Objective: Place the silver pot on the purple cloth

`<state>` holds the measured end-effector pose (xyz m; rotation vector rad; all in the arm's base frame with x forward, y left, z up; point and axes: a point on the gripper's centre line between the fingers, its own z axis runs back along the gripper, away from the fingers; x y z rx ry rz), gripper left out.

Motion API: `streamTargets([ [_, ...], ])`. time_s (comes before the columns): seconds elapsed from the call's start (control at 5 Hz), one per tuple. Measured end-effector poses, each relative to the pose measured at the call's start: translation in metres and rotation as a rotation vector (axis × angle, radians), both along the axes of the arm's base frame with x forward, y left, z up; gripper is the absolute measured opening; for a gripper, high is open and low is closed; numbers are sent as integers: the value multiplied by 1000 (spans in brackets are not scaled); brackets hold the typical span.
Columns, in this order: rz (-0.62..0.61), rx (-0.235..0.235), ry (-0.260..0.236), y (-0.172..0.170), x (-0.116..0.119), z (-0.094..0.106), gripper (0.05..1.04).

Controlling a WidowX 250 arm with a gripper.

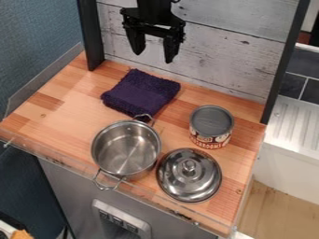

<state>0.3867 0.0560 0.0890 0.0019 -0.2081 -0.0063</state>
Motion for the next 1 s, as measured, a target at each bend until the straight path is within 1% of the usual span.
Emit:
streamTargets([
  [0.2, 5, -6, 32, -1, -4, -13, 1000],
  [0.4, -31, 7, 82, -19, -33, -32, 1000],
  [0.6, -54, 22, 77, -38, -64, -35, 1000],
  [0.8, -75, 71, 132, -53, -96, -60, 1000],
  [1.0, -99, 82, 146, -62, -104, -69, 1000],
])
